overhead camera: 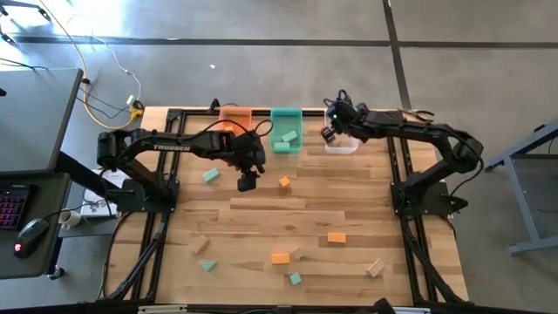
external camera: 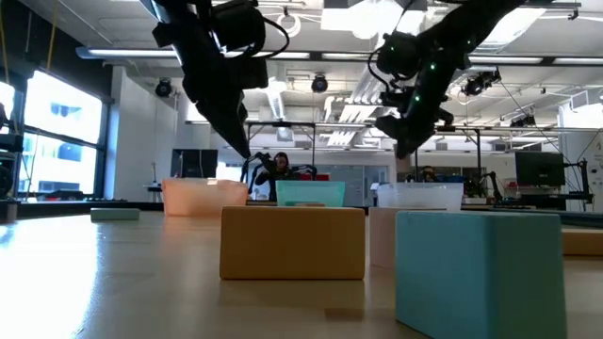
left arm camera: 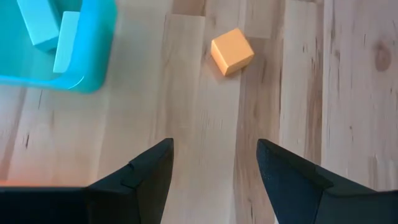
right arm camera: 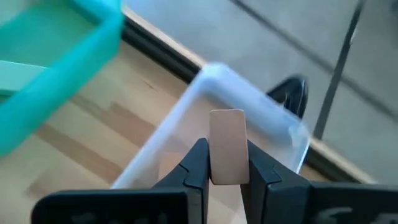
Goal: Sort & place blocks by color
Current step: Put the brown block into the transparent bin, then put the blue block into the blue bin, then put the brown block into the transparent bin
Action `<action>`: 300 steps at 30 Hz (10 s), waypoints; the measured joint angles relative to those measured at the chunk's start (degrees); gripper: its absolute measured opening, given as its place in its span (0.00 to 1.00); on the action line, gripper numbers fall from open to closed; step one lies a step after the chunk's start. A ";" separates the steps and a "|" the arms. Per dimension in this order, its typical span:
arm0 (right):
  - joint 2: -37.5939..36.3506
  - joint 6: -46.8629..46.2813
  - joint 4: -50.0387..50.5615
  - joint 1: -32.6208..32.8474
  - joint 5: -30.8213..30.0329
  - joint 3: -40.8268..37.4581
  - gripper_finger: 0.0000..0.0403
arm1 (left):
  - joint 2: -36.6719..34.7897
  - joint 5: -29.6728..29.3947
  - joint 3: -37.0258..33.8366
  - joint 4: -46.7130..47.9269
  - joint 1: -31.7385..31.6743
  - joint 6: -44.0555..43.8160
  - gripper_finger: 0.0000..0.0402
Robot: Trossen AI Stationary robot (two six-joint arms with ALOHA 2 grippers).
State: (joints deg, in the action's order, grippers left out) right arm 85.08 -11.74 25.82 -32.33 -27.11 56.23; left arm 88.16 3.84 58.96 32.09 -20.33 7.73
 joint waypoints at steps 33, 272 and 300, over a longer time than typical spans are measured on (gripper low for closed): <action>0.02 -7.52 13.35 -6.68 17.25 -0.04 0.30 | 0.00 -0.24 -0.04 -0.58 0.13 0.46 0.54; 17.75 2.70 -41.09 6.52 25.26 -0.02 0.49 | 0.00 -2.51 -0.07 32.84 53.49 -79.20 0.54; 17.73 3.19 -41.13 10.62 27.15 -0.02 0.55 | -0.04 1.08 -10.82 17.78 56.39 -91.57 0.54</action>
State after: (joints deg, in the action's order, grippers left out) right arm 102.80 -8.56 -15.31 -21.71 0.04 56.21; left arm 88.12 4.91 48.14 49.87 36.05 -83.85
